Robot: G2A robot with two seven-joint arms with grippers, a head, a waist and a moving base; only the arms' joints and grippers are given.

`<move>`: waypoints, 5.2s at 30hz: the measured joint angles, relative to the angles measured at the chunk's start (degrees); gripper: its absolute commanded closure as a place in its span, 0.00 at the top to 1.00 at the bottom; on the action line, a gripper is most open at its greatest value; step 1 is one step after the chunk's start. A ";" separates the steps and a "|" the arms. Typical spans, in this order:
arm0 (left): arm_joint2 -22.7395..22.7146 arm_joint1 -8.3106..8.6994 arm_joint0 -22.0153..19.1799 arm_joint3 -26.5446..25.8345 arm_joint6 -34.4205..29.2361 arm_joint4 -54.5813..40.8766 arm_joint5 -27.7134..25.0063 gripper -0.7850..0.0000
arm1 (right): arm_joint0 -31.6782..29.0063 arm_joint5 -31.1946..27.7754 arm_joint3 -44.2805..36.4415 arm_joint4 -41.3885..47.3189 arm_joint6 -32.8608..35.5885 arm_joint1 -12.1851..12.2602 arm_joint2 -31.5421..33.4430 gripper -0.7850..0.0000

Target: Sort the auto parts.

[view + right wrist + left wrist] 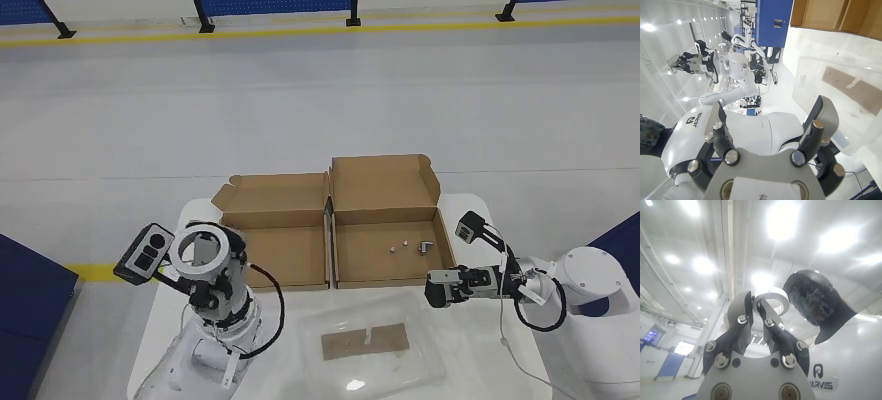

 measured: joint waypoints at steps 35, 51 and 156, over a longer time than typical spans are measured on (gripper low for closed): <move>2.28 -2.27 -4.07 -6.50 -14.92 1.54 10.49 0.00 | 0.00 0.00 0.00 0.00 0.00 0.00 0.00 1.00; 4.43 -4.12 -7.01 -6.04 -16.72 0.44 11.47 0.00 | 0.00 0.00 0.00 0.00 0.00 0.00 0.00 1.00; -8.70 -2.63 7.31 -8.86 -62.54 6.76 38.88 0.00 | 0.00 0.00 0.00 0.00 0.00 0.00 0.00 1.00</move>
